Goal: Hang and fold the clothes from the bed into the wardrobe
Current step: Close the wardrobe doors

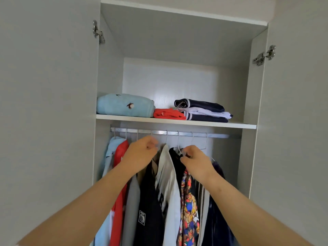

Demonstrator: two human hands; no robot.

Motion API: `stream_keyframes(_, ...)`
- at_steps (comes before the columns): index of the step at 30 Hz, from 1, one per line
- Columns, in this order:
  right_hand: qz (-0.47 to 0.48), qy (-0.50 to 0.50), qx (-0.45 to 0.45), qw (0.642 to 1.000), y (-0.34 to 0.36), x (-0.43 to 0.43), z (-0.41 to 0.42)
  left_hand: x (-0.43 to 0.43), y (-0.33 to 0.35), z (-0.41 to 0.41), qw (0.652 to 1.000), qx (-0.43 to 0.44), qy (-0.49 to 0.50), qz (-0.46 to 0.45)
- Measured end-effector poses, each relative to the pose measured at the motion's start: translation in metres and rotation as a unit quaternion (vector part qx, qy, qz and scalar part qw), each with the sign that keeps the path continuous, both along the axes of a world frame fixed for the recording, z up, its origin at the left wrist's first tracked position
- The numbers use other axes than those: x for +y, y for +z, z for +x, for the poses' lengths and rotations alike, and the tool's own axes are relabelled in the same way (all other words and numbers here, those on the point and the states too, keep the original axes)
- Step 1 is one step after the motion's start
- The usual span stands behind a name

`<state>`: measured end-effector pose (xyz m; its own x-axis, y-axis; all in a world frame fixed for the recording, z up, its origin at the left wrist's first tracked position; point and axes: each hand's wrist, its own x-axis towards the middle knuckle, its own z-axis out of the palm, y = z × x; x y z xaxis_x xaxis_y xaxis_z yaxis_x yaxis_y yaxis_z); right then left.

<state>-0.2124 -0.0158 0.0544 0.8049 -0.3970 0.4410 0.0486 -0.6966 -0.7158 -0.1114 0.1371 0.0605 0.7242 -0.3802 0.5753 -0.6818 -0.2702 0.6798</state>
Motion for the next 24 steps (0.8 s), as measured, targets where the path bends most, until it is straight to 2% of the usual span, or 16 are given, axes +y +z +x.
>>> stream_keyframes(8, 0.014, 0.018, 0.059, 0.998, -0.043, 0.043, -0.050, 0.060, -0.052, -0.064, 0.997, 0.069, 0.032, -0.025)
stream_keyframes(12, 0.020, 0.046, 0.058, 0.997, -0.049, 0.079, -0.065, 0.104, -0.057, -0.087, 0.996, 0.051, 0.071, -0.020)
stream_keyframes(20, 0.026, 0.058, 0.035, 0.997, -0.046, 0.158, -0.067, 0.197, -0.052, -0.101, 0.978, -0.078, 0.183, -0.064)
stream_keyframes(22, 0.031, 0.069, 0.031, 0.997, -0.043, 0.183, -0.060, 0.224, -0.044, -0.096, 0.964, -0.099, 0.234, -0.079)
stream_keyframes(24, 0.032, 0.080, 0.022, 0.996, -0.040, 0.207, -0.054, 0.247, -0.037, -0.092, 0.937, -0.155, 0.301, -0.087)
